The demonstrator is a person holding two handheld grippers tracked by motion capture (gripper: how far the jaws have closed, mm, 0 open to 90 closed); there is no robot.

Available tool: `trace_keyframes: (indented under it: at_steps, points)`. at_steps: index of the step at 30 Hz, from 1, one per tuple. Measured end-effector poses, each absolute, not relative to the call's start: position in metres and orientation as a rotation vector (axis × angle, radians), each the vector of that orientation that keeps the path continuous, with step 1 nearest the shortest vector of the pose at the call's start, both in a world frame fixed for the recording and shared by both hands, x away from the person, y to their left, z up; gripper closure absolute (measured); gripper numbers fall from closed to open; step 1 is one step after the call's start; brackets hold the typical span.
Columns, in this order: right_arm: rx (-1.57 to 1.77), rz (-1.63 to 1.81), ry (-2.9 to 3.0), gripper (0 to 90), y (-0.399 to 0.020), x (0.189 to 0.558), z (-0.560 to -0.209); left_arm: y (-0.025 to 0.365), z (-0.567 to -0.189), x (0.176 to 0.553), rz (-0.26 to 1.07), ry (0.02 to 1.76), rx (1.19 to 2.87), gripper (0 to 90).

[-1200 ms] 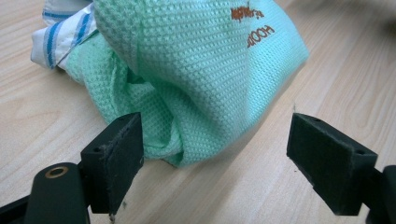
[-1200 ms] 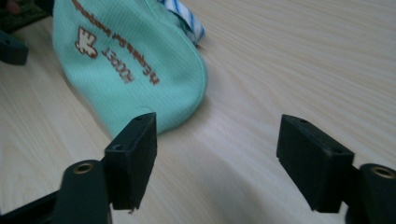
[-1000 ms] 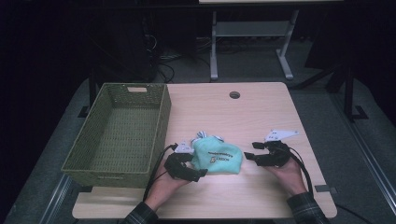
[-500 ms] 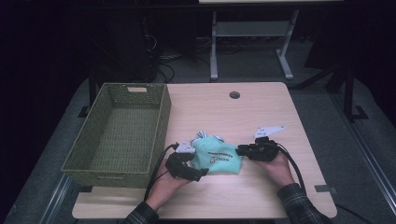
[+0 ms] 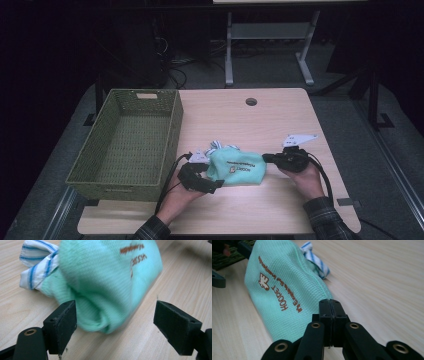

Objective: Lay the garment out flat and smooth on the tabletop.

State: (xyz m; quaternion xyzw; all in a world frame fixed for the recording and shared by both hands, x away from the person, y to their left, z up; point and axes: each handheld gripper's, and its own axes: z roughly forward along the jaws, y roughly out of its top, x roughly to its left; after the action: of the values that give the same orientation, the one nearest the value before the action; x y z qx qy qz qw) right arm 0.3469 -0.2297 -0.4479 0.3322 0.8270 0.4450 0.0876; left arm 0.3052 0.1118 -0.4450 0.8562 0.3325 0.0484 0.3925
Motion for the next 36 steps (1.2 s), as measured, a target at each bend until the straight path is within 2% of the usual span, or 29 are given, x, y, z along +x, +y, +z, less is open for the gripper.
trace_keyframes:
  at_steps: [8, 24, 36]
  points:
    - [0.976, 1.356, 2.405, 89.0, -0.253, 0.332, -0.432, 0.111, -0.444, 0.305, 0.122, 0.839, 2.167, 17.9]
    - [0.733, 1.401, 2.488, 89.0, -0.238, 0.279, -0.419, 0.113, -0.434, 0.304, 0.120, 0.834, 2.118, 18.4]
    - [0.636, 1.362, 2.646, 88.9, -0.213, 0.261, -0.436, 0.112, -0.429, 0.305, 0.123, 0.832, 2.101, 19.4]
